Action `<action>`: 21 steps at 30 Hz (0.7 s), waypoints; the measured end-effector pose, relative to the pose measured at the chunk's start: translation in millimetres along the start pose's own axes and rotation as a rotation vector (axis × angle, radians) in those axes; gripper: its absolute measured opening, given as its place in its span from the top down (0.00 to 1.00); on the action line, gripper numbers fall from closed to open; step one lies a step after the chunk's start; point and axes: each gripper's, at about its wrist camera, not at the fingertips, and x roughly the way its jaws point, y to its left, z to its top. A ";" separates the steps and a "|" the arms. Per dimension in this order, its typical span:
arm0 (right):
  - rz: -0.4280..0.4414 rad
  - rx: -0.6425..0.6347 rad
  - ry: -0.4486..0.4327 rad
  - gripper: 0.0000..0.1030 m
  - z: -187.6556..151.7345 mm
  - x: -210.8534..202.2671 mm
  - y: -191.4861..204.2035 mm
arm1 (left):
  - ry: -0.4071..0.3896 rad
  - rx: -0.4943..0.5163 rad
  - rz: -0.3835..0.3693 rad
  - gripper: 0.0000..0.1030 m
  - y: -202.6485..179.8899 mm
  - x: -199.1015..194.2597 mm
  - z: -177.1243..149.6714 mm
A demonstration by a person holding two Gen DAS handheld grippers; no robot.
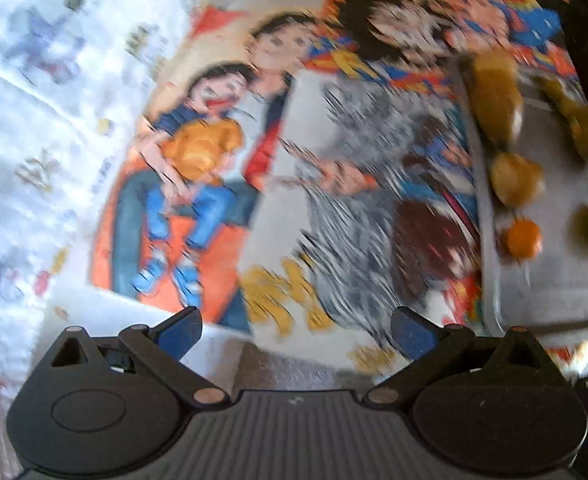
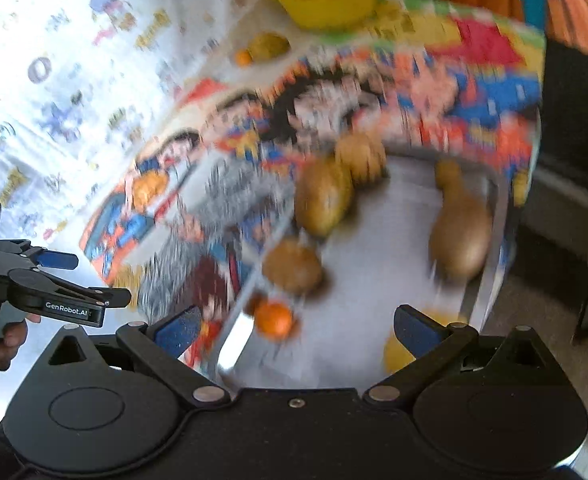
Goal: Organize fruits
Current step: 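Withdraw both tools and swing them back toward the yellow bowl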
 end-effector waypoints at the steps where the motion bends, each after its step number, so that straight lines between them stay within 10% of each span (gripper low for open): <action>1: -0.004 -0.022 -0.018 0.01 8.6 -1.3 0.5 | -0.021 -0.004 0.009 0.01 4.5 -0.4 5.1; 21: -0.117 -0.801 -0.129 0.01 183.8 95.7 23.2 | -0.540 0.341 0.233 0.01 9.5 46.8 167.4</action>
